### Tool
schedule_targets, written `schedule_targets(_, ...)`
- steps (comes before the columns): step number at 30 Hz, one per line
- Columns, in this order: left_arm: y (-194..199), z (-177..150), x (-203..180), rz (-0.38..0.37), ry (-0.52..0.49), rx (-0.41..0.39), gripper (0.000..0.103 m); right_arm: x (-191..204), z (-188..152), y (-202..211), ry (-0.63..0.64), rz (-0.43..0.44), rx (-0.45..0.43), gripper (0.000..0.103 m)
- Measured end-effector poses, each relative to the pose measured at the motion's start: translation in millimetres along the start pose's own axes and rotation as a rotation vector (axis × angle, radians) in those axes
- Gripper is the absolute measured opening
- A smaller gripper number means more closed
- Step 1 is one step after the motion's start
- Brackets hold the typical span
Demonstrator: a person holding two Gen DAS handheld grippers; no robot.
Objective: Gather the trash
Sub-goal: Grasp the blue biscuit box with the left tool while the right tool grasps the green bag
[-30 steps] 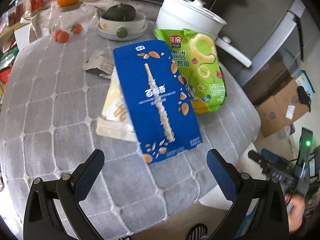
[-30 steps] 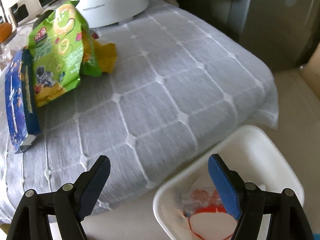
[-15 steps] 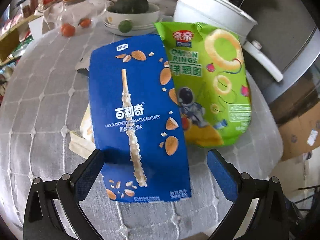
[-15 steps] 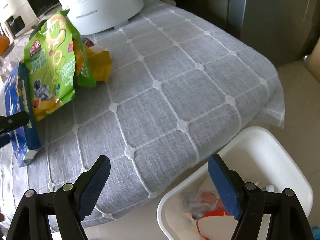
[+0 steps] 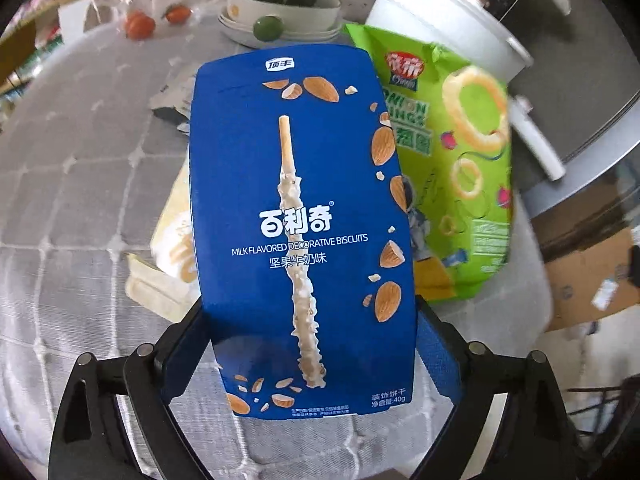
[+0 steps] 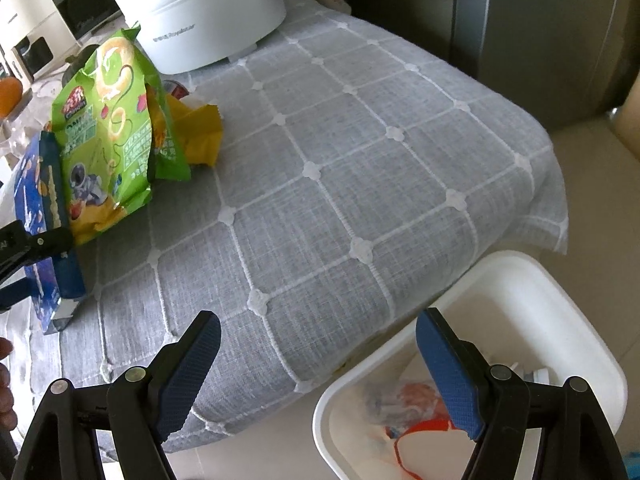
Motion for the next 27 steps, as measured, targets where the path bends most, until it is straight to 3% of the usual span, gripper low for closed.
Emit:
schedule_targets(5, 22.2, 1.2, 7.1, -0.064, -0.051, -0.049, 0.095, 3.1, 2.0, -3.1, 0.004, 0.0, -0.002, 0.084)
schedule_targets(11, 63.9, -10.4, 19.5, -0.082, -0.137, -0.14, 0.095, 14.1, 10.3, -10.5, 0.006, 0.009, -0.023, 0.084)
schedule_targets(15, 74.0, -14.4, 37.0, -0.073, -0.147, -0.179, 0.095, 23.4, 17.2, -15.3, -0.024, 0.075, -0.047, 0.084)
schedule_targets(19, 78.5, -14.7, 50.5, -0.113, -0.118, -0.174, 0.095, 29.5, 25.2, -22.4, -0.06, 0.164, -0.077, 0.084)
schedule_targets(22, 80.6, -12.8, 56.3, -0.093, -0.131, -0.192, 0.095, 30.5, 33.2, -33.1, -0.08, 0.195, -0.092, 0.083)
schedule_targets(27, 84.9, -10.9, 67.5, -0.106, -0.113, -0.195, 0.095, 38.0, 43.4, -57.1, -0.082, 0.248, -0.093, 0.074)
Point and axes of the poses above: each gripper's, at about its wrist camera, not at the fingertips, and y roughly against the way its jaws point, x to its left, z to its top, the point moved 3 cm from there along -y, roughly the way its jaws point, and after that the axes turned 6 degrees about z, right-handed, at the moved point
